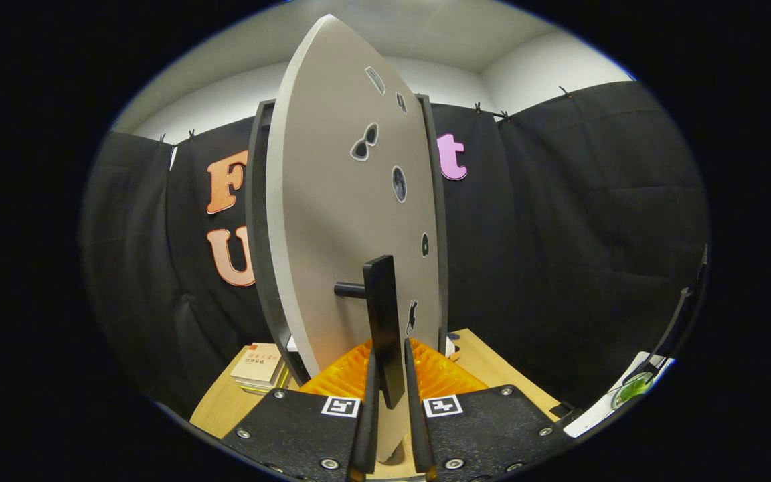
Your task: Open the shoe cabinet door, grab the shoes and put them into the shoe cabinet, then close the shoe cabinet door.
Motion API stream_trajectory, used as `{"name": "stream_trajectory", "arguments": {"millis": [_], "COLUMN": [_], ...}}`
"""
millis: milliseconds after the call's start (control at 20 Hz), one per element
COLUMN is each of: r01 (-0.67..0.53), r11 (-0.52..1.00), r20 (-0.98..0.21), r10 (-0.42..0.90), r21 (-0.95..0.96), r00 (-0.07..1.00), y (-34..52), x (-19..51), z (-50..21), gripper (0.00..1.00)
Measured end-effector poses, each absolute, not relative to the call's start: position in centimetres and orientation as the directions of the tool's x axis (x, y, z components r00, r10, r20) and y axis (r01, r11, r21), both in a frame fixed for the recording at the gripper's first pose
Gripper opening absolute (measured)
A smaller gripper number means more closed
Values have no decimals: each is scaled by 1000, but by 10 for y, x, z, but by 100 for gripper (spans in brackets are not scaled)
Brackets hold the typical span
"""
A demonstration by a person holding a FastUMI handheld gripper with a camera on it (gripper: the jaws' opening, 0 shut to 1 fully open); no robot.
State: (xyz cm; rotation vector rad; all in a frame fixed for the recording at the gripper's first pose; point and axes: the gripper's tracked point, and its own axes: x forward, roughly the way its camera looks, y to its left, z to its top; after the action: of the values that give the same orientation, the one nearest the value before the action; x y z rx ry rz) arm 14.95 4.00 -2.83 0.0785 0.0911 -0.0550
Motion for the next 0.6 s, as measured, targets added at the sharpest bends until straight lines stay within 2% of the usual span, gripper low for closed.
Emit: {"name": "stream_trajectory", "arguments": {"millis": [600], "r01": [196], "r11": [980], "r20": [-97], "r10": [-192], "r21": [36], "r00": [977], "y": [6], "x": [142], "z": [-33], "gripper": [20]}}
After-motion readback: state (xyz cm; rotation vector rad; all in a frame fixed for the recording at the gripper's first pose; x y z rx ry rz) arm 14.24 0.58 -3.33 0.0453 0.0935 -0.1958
